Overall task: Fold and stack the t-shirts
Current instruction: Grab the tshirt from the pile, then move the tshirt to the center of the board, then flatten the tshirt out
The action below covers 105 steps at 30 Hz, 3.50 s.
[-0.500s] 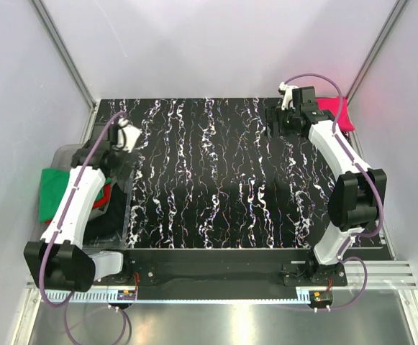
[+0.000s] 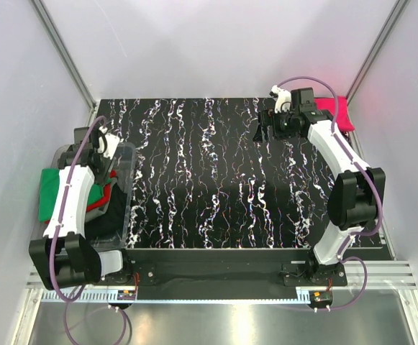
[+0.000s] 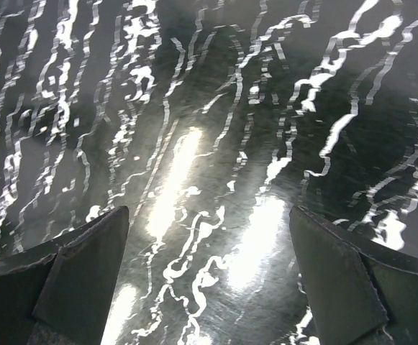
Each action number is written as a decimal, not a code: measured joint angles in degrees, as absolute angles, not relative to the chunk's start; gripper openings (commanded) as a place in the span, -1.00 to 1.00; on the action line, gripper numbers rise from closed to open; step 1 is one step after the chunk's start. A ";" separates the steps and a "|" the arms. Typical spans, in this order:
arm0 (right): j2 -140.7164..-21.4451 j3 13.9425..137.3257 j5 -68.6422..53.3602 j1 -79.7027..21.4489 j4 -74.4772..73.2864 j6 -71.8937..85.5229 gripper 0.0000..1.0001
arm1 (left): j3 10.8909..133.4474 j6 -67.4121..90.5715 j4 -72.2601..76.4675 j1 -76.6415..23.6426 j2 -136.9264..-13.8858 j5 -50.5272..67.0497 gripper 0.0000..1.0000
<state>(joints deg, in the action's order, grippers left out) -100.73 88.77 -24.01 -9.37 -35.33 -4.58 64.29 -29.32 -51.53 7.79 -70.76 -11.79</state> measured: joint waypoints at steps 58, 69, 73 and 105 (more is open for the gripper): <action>-95.00 87.77 -11.53 -9.37 -34.70 -7.99 1.00 | 102.65 -19.00 -50.81 -19.46 -87.50 24.77 -0.10; -87.48 74.41 -23.33 -16.97 -36.16 -32.86 0.54 | 80.64 -16.91 -49.93 -14.70 -91.83 21.76 -0.01; -85.67 62.46 -24.77 -27.33 -31.51 -46.02 0.38 | 81.97 -16.99 -48.82 -13.30 -84.73 19.90 -0.01; -95.70 64.38 -18.83 -34.24 -26.41 -61.73 -1.00 | 81.03 -16.51 -47.90 -9.63 -78.46 17.72 0.01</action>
<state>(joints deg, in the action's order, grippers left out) -95.70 64.38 -18.83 -34.24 -26.41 -61.73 81.03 -16.51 -47.90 -9.63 -78.46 17.72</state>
